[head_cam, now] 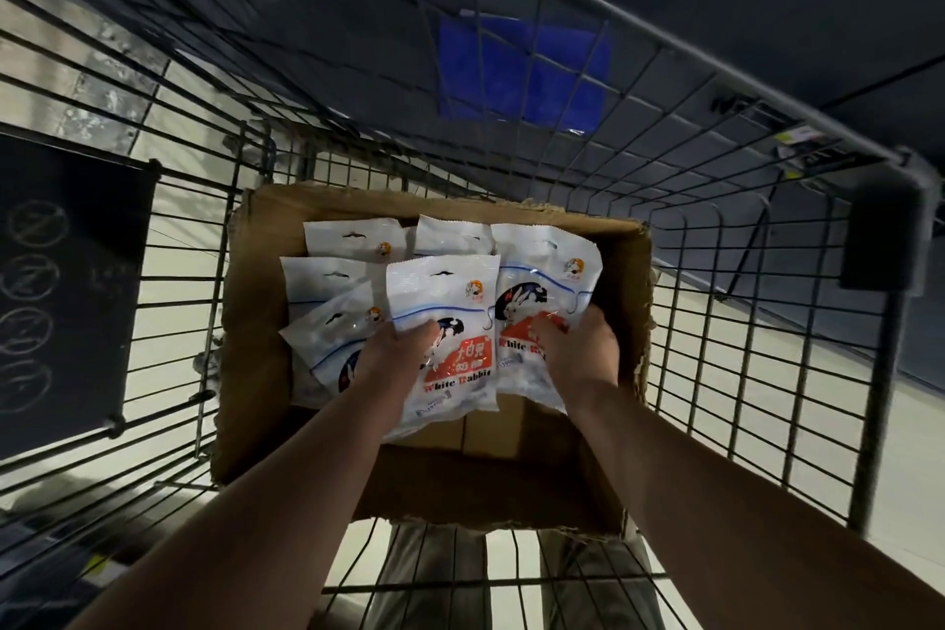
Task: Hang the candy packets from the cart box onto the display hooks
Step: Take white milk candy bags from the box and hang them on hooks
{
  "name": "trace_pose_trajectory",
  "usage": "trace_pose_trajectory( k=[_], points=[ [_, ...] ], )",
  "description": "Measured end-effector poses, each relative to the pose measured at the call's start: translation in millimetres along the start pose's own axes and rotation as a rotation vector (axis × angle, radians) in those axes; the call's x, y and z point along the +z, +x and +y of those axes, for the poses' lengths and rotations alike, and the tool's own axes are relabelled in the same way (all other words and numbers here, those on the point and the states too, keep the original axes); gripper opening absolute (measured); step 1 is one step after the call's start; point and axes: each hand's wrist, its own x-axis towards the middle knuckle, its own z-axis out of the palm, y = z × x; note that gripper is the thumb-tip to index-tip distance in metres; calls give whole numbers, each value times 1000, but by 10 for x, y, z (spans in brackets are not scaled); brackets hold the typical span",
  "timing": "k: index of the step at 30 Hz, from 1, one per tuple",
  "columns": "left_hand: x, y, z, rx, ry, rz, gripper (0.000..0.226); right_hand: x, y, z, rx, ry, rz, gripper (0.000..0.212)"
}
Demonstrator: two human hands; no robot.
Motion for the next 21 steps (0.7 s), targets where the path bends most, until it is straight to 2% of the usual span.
trace_pose_trajectory(
  k=[2,5,9,12,21],
  points=[
    [-2,22,-42,-3,-3,-13,34,29,19,13,-30,13,-31,18],
    [-20,3,-80,-17,-1,-36,54,7,-39,-6,-19,95,-74,17],
    [-90,-224,-12,-45,-55,-54,36,-124,-181,-36,-10,145,-127,11],
    [-182,-451,47,-38,-91,-56,20,-297,-355,-86,3,194,-134,17],
    [-435,-1258,542,130,-157,-134,18,-1013,-1017,-341,-36,308,-145,12]
  ],
)
